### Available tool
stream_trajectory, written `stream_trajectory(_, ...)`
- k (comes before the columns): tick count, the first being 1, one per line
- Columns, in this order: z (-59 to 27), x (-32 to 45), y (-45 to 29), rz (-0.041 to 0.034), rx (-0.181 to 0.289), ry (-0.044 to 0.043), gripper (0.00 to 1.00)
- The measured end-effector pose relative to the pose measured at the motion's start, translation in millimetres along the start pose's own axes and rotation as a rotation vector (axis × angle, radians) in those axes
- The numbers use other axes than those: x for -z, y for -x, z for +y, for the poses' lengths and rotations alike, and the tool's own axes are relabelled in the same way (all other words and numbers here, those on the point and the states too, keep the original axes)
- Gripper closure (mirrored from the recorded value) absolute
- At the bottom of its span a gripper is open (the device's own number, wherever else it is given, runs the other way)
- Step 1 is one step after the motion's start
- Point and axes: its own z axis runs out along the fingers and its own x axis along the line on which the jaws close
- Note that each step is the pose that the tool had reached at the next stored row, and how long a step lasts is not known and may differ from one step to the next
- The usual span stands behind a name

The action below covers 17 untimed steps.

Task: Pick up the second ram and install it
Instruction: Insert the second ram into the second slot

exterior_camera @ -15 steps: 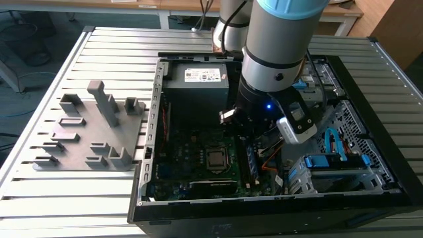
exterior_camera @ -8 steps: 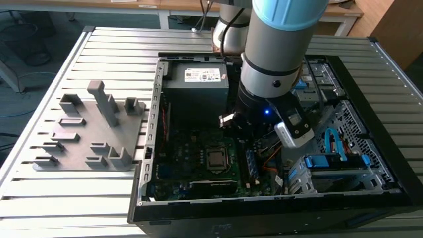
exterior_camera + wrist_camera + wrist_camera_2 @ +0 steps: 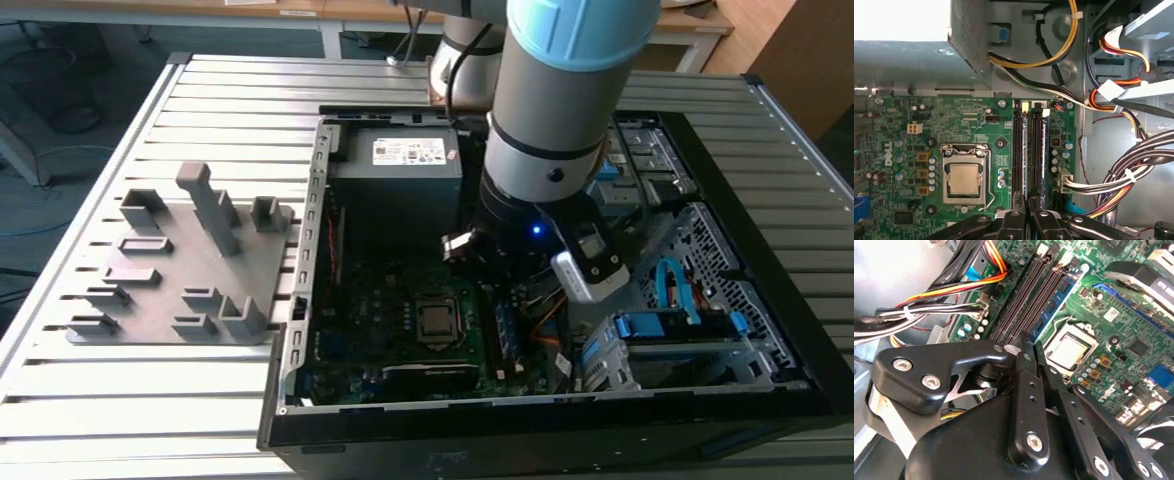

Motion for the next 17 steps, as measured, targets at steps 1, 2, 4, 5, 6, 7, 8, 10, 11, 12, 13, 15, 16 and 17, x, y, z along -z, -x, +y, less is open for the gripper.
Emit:
stream_trajectory(1,0.0,-0.6,0.0,0.0001,0.0,0.0,0.86)
stream_trajectory(2,0.0,-1.0,0.1,0.0001,0.0,-0.0002,0.86)
stream_trajectory(4,0.1,-2.4,0.9,0.0001,0.0,-0.0003,0.86)
stream_trajectory(5,0.1,-3.2,1.3,0.0001,0.0,-0.0006,0.86)
stream_trajectory(6,0.1,-4.0,1.9,0.0001,0.0,-0.0007,0.86)
stream_trajectory(7,0.1,-4.9,2.3,0.0001,0.0,-0.0009,0.86)
stream_trajectory(8,0.1,-5.8,2.4,0.0001,0.0,-0.001,0.86)
stream_trajectory(10,0.2,-8.4,2.4,0.0001,0.0,-0.001,0.86)
stream_trajectory(11,0.2,-10.2,2.4,0.0001,0.0,-0.001,0.86)
stream_trajectory(12,0.3,-12.0,2.4,0.0001,0.0,-0.0009,0.86)
stream_trajectory(13,0.3,-13.4,2.4,0.0001,0.0,-0.001,0.86)
stream_trajectory(15,0.4,-16.2,2.3,0.0001,0.0,-0.0009,0.86)
stream_trajectory(16,0.4,-17.3,2.3,0.0001,0.0,-0.001,0.86)
stream_trajectory(17,0.4,-18.2,2.3,0.0001,0.0,-0.0009,0.86)
